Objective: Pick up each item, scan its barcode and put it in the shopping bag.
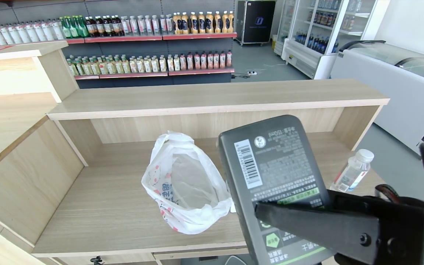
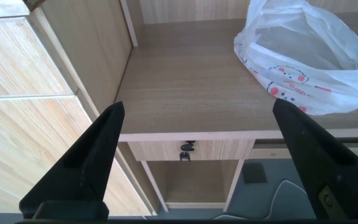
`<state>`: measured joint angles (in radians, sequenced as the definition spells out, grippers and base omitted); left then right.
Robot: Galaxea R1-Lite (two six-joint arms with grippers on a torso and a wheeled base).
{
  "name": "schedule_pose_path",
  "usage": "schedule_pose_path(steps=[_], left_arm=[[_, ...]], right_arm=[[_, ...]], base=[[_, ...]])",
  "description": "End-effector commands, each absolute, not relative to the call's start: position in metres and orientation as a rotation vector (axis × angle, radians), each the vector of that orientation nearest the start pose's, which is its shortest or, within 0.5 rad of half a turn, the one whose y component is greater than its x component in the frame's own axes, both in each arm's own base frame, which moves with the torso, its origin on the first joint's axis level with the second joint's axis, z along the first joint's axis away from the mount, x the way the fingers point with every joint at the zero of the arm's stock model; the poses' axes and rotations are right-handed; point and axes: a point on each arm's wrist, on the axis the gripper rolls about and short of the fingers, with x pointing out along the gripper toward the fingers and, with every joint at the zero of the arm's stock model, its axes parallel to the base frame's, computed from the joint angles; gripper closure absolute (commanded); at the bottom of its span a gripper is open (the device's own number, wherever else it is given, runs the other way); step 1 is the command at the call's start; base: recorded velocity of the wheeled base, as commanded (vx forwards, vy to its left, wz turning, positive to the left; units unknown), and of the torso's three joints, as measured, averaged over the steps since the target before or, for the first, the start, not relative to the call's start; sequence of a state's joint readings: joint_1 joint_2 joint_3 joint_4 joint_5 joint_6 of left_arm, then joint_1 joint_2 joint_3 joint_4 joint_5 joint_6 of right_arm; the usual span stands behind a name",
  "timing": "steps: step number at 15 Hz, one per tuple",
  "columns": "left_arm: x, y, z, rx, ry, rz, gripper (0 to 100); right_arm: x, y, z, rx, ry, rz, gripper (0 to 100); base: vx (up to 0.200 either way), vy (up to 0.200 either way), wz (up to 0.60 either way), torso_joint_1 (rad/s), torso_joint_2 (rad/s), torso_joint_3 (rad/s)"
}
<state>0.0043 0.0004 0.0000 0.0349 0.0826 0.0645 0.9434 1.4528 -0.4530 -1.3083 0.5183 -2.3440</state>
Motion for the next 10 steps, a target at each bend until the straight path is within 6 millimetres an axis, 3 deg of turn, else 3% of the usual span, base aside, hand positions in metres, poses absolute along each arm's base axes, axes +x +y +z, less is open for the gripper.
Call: schedule_pose_path(steps=[1,10], left_arm=[[-0.023,0.002,0.072,0.066,0.038,0.086,0],[-0.023,0.002,0.072,0.066,0.038,0.086,0]], right_arm=[[0.107,0.169,0.228,-1.74,-1.767,0.298,100],[0.1,0.159,0.227,-1.747,-1.762,0.315,100]], base=[[0.0,0.0,0.0,0.0,0.0,0.0],[0.0,0.0,0.0,0.0,0.0,0.0]])
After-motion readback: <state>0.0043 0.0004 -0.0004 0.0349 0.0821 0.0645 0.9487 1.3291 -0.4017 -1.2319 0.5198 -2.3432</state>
